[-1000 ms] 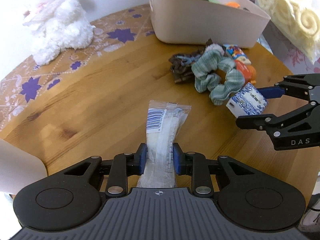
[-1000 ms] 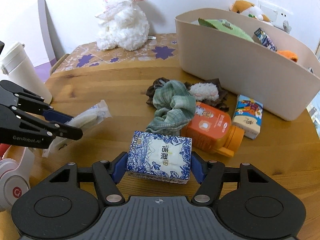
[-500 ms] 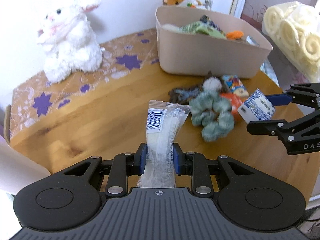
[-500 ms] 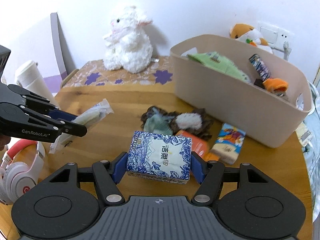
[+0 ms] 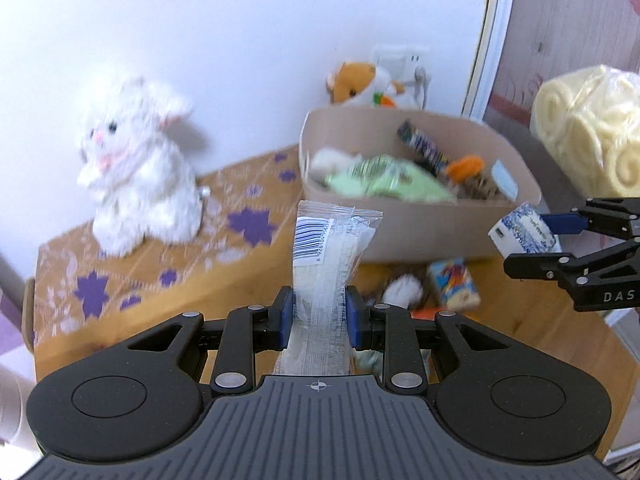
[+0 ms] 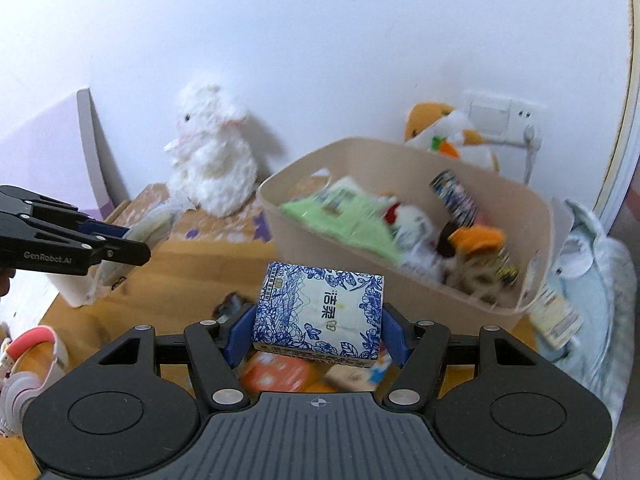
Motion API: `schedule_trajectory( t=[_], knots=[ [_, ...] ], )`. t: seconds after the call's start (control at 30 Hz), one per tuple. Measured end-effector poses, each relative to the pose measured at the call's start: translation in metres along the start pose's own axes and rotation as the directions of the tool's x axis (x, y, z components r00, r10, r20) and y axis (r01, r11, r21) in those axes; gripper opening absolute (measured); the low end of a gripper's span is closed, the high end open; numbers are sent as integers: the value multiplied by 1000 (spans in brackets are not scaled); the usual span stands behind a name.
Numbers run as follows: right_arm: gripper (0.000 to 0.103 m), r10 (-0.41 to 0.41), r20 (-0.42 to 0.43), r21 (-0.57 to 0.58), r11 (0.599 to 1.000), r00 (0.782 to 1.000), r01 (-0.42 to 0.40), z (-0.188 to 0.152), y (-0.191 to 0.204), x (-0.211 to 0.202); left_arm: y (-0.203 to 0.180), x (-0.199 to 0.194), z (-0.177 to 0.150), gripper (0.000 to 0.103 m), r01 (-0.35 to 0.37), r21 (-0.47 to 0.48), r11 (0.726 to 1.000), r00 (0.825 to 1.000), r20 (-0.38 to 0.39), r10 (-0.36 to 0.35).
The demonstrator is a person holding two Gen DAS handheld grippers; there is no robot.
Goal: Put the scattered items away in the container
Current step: 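Carry the white packet and blue-white tissue pack over the basket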
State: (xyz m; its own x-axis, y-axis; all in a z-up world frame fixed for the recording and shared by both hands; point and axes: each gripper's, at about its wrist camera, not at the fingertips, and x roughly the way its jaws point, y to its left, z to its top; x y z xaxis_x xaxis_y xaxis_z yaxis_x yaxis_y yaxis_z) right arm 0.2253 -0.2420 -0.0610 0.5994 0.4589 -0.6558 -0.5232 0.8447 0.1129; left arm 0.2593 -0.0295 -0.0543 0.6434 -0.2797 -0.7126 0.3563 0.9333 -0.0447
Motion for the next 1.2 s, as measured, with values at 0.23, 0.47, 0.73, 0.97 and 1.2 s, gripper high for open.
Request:
schedule_trajectory(
  t=[0.23, 0.47, 0.73, 0.97, 1.2],
  knots=[
    [63, -2, 39, -6, 1000, 999, 2, 15, -34, -7, -28, 2, 32, 27, -16, 21, 1000, 998, 64, 14],
    [63, -16, 84, 0, 1000, 996, 16, 21, -61, -14, -53, 12, 55, 27, -32, 44, 999, 996, 90, 28],
    [63, -21, 115, -20, 1000, 993, 24, 35, -90, -5, -76, 39, 88, 27, -28, 58, 998, 993, 113, 21],
    [63, -25, 129, -50, 998, 991, 31, 53, -107, 11, -96, 78, 110, 27, -46, 77, 996, 994, 104, 38],
    [63, -35, 80, -45, 998, 996, 38, 57, -122, 42, -105, 116, 122, 27, -80, 35, 996, 996, 53, 78]
  ],
)
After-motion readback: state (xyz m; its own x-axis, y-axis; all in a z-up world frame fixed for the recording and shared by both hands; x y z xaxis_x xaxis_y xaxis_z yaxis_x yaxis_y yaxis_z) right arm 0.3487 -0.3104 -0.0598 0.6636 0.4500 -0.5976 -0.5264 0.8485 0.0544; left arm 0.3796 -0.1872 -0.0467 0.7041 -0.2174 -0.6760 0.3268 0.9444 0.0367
